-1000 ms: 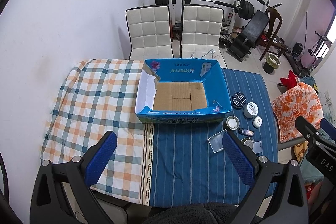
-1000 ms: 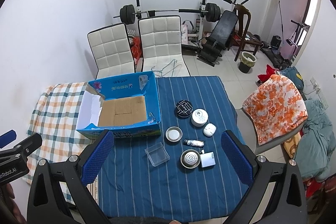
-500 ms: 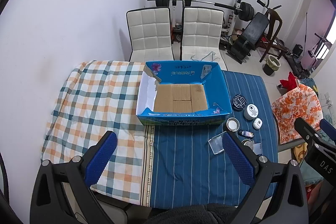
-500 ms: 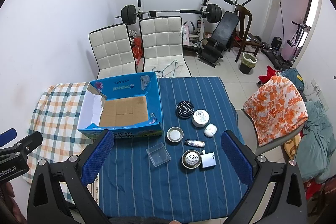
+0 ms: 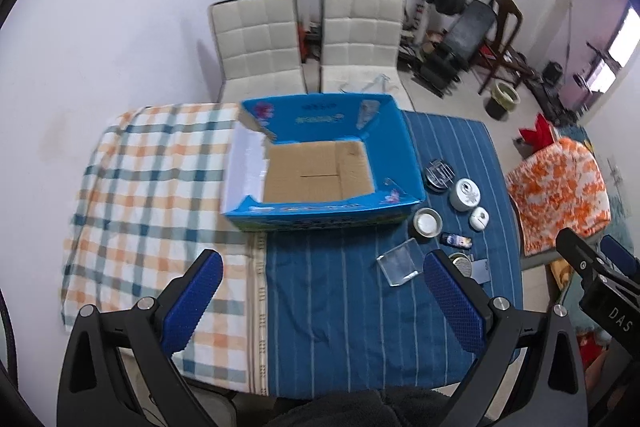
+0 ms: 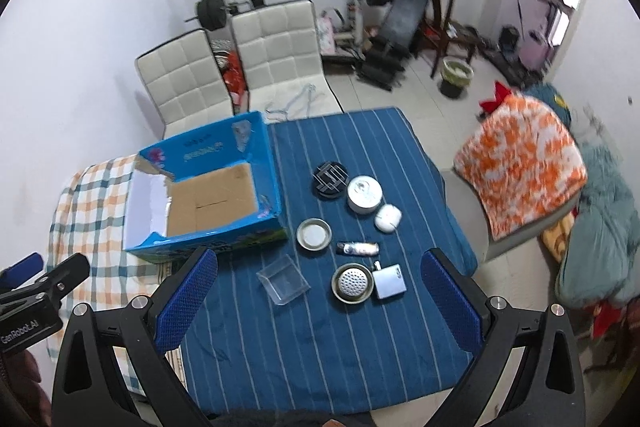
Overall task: Organize rigid objects
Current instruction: 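Move the left tool to the clear plastic box while the right tool approaches the metal strainer cup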
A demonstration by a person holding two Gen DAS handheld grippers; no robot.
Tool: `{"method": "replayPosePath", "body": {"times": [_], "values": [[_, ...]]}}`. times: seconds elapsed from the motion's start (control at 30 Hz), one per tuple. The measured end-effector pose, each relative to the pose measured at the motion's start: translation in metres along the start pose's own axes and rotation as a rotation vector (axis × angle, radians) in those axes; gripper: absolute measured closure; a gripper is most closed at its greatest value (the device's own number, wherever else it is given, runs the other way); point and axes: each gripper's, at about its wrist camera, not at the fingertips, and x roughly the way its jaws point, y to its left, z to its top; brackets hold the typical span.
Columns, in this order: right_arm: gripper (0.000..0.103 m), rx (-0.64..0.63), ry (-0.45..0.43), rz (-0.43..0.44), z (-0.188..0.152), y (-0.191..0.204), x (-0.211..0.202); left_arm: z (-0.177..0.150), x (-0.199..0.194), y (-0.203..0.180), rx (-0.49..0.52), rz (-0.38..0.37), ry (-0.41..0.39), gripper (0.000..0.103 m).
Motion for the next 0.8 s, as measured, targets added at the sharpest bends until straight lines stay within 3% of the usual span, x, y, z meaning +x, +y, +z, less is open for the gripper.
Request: {"method": "replayPosePath", "body": {"times": [0.27, 0.43, 0.5, 0.63, 0.8], "values": [[0.000, 0.085, 0.135, -0.033, 0.019, -0.056, 0.107, 0.029, 0.078, -0.064, 0.139, -0.056, 0.078, 0.000], [0.000, 0.133, 0.339, 0.032, 0.003, -0.077, 0.207, 0.030, 0.147, -0.094, 0.216, -0.013, 0.155, 0.000], [0.000, 0.139, 0.413, 0.053, -0.010, -0.078, 0.240, 0.020, 0.180, -0.099, 0.204, -0.024, 0.243, 0.000], [0.005, 0.184, 0.497, 0.098, -0.038, -0.082, 0.282, -0.001, 0.225, -0.106, 0.172, -0.028, 0.348, 0.000], [0.005, 0.247, 0.490, 0.098, -0.046, -0.095, 0.290, -0.014, 0.266, -0.103, 0.049, -0.064, 0.449, 0.000]]}}
